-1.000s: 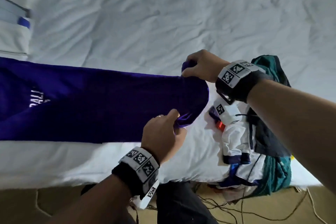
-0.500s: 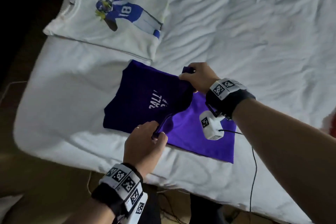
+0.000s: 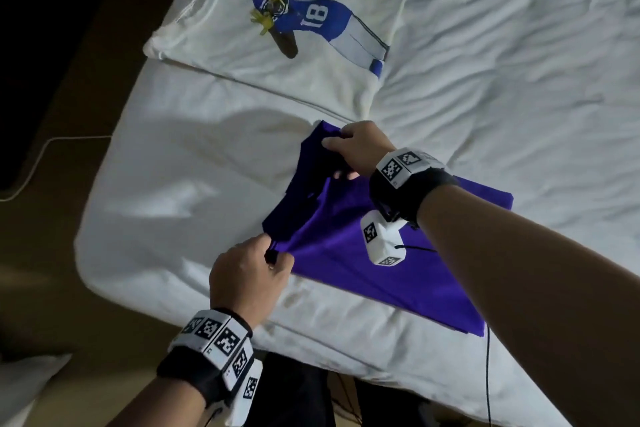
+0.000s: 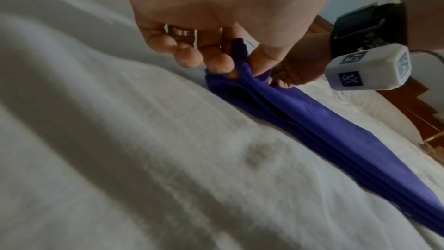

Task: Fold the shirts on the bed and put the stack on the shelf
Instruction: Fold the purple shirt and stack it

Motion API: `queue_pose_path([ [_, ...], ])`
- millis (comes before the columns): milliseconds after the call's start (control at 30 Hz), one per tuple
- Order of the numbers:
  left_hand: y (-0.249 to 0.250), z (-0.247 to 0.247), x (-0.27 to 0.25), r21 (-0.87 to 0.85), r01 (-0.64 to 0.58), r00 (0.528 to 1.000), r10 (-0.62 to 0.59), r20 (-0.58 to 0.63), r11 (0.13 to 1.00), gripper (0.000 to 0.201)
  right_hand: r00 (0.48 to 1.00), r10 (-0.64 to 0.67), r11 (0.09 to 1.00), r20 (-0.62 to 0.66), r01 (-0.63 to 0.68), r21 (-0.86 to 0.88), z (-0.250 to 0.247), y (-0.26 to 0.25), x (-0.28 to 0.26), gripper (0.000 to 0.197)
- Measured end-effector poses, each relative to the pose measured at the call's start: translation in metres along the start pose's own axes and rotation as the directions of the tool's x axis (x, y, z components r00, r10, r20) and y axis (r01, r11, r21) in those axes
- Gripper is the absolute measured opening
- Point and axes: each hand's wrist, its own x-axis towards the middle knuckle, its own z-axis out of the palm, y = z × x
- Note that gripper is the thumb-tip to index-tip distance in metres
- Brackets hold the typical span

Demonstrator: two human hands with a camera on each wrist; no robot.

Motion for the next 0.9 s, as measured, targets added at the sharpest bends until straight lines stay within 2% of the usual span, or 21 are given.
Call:
queue_pose_path([
  [67, -0.003, -0.002, 0.004, 0.018, 0.017, 1.000, -0.017, -0.001, 1.000, 0.033, 0.999, -0.030, 0.999, 0.021, 0.030, 0.036, 0.001, 0.001, 0.001, 0.029],
  [133, -0.004, -0.006, 0.007, 0.105, -0.007, 0.999, 0.012, -0.042, 0.994, 0.035, 0.995, -0.101, 0.990, -0.005, 0.101, 0.097, -0.001, 0.003, -0.001, 0.027],
  [200, 0.000, -0.008, 0.010, 0.188, -0.078, 0.984, 0.105, -0.141, 0.979, 0.045, 0.972, -0.189, 0.972, -0.140, 0.206, 0.116, -0.010, 0.011, -0.011, 0.023],
  [233, 0.007, -0.009, 0.013, 0.194, -0.134, 0.965, 0.173, -0.199, 0.972, 0.049, 0.944, -0.231, 0.963, -0.235, 0.256, 0.082, -0.016, 0.019, -0.018, 0.022],
  [300, 0.027, -0.008, 0.026, 0.207, -0.299, 0.910, 0.344, -0.232, 0.932, 0.056, 0.853, -0.332, 0.941, -0.402, 0.331, -0.073, -0.028, 0.047, -0.035, 0.022],
  [333, 0.039, -0.006, 0.036, 0.226, -0.386, 0.882, 0.429, -0.195, 0.894, 0.060, 0.786, -0.413, 0.911, -0.460, 0.356, -0.208, -0.032, 0.065, -0.046, 0.025],
  [367, 0.052, -0.001, 0.047, 0.260, -0.456, 0.858, 0.498, -0.124, 0.851, 0.065, 0.727, -0.492, 0.866, -0.480, 0.350, -0.357, -0.034, 0.086, -0.056, 0.029],
  [400, 0.064, 0.004, 0.058, 0.310, -0.502, 0.843, 0.537, -0.035, 0.807, 0.069, 0.688, -0.553, 0.812, -0.470, 0.318, -0.489, -0.035, 0.108, -0.067, 0.033],
  [433, 0.075, 0.008, 0.068, 0.364, -0.524, 0.838, 0.543, 0.058, 0.770, 0.073, 0.679, -0.589, 0.757, -0.439, 0.272, -0.595, -0.035, 0.129, -0.077, 0.038],
  [467, 0.084, 0.013, 0.077, 0.413, -0.529, 0.841, 0.524, 0.136, 0.741, 0.076, 0.700, -0.599, 0.702, -0.387, 0.227, -0.675, -0.034, 0.148, -0.087, 0.042],
  [533, 0.090, 0.021, 0.094, 0.484, -0.521, 0.851, 0.474, 0.228, 0.703, 0.083, 0.796, -0.538, 0.619, -0.276, 0.151, -0.771, -0.032, 0.181, -0.102, 0.055],
  [600, 0.087, 0.025, 0.108, 0.517, -0.499, 0.866, 0.429, 0.258, 0.695, 0.088, 0.882, -0.391, 0.606, -0.263, 0.032, -0.795, -0.035, 0.205, -0.109, 0.066],
  [633, 0.085, 0.025, 0.114, 0.530, -0.481, 0.876, 0.404, 0.263, 0.698, 0.089, 0.900, -0.318, 0.626, -0.297, -0.036, -0.779, -0.039, 0.215, -0.110, 0.070],
  [700, 0.082, 0.023, 0.120, 0.564, -0.447, 0.894, 0.370, 0.253, 0.694, 0.090, 0.903, -0.229, 0.657, -0.363, -0.132, -0.742, -0.044, 0.229, -0.111, 0.075],
  [800, 0.083, 0.020, 0.118, 0.577, -0.399, 0.913, 0.365, 0.180, 0.713, 0.092, 0.892, -0.204, 0.692, -0.404, -0.161, -0.704, -0.047, 0.232, -0.114, 0.077],
  [867, 0.084, 0.018, 0.105, 0.535, -0.445, 0.885, 0.446, 0.138, 0.718, 0.090, 0.874, -0.230, 0.724, -0.427, -0.140, -0.676, -0.043, 0.225, -0.120, 0.076],
  [900, 0.082, 0.019, 0.094, 0.519, -0.521, 0.838, 0.521, 0.162, 0.678, 0.088, 0.867, -0.264, 0.728, -0.422, -0.109, -0.677, -0.038, 0.222, -0.126, 0.075],
])
